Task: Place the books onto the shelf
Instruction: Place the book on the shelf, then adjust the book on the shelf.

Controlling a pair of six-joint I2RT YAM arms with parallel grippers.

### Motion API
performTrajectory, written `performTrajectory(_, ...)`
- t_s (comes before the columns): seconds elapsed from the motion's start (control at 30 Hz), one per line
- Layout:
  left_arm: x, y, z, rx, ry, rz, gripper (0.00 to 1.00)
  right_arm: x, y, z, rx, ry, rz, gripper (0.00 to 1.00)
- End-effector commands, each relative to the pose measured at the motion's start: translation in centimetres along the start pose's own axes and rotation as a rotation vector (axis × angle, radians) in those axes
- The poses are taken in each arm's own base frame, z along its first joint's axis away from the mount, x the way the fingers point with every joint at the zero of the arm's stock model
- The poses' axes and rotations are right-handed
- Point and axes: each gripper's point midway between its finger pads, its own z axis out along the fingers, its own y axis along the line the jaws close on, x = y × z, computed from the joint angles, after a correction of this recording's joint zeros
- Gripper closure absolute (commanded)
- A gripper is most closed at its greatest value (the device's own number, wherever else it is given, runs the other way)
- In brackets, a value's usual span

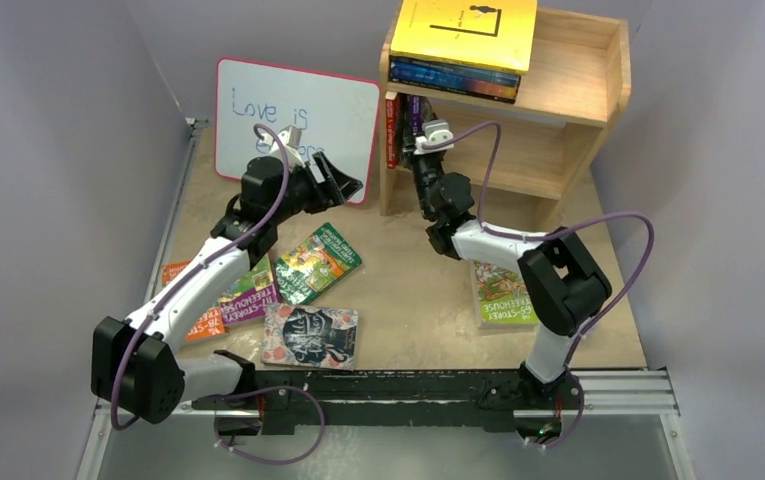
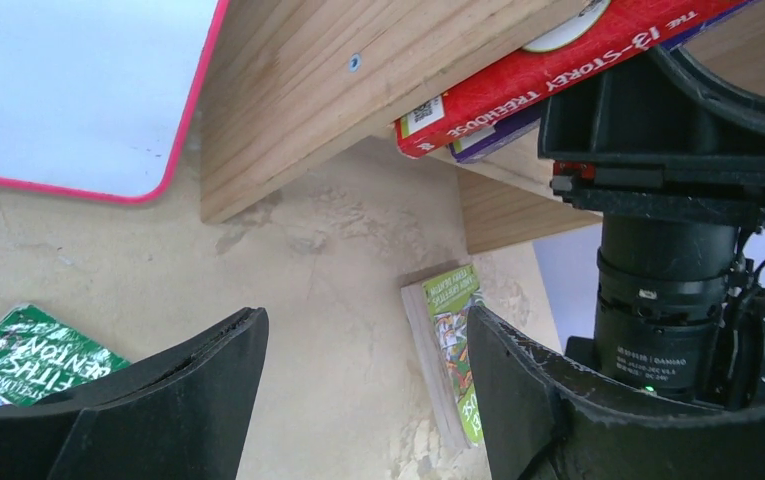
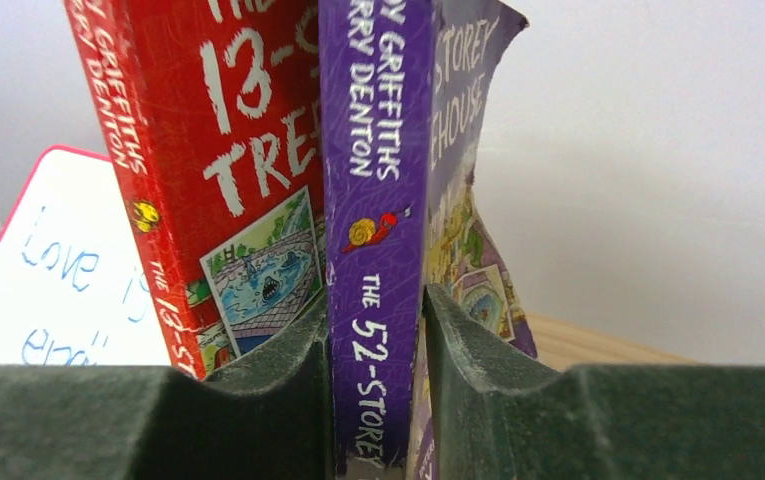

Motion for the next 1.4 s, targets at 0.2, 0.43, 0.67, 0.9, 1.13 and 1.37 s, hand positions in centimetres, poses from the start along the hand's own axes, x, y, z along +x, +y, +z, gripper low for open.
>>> performTrajectory(0.2,-4.0,-4.1,0.5,0.133,-0.108,-0.004,0.28,-13.5,1.9,-3.3,-0.193,-0.156,0.192,0.58)
performTrajectory(0.43,-4.4,-6.0,1.3,0.211,-0.123,-0.032,0.29,-12.2,-1.9,-5.6,-0.041,-0.054,0.225,0.62)
performTrajectory(0.67,-4.4,-9.0,2.2,0.263,-0.126,0.010,0.34,-8.8,-4.3,-5.1,0.099,0.079,0.242,0.67)
performTrajectory(0.9,-5.1,-10.0,3.4,0.287,-0.153,0.009,0.46,-5.4,-5.1,-3.3,0.137,0.178,0.240,0.69)
performTrajectory(1.13,-5.6,-10.1,5.8,0.287,-0.166,-0.008,0.63,-4.2,-3.9,-1.4,0.029,0.187,0.258,0.53)
performTrajectory(1.37,-5.8,-10.4,7.4,0.305,-0.161,-0.023,0.72,-4.7,-1.1,-0.7,-0.135,0.160,0.275,0.42)
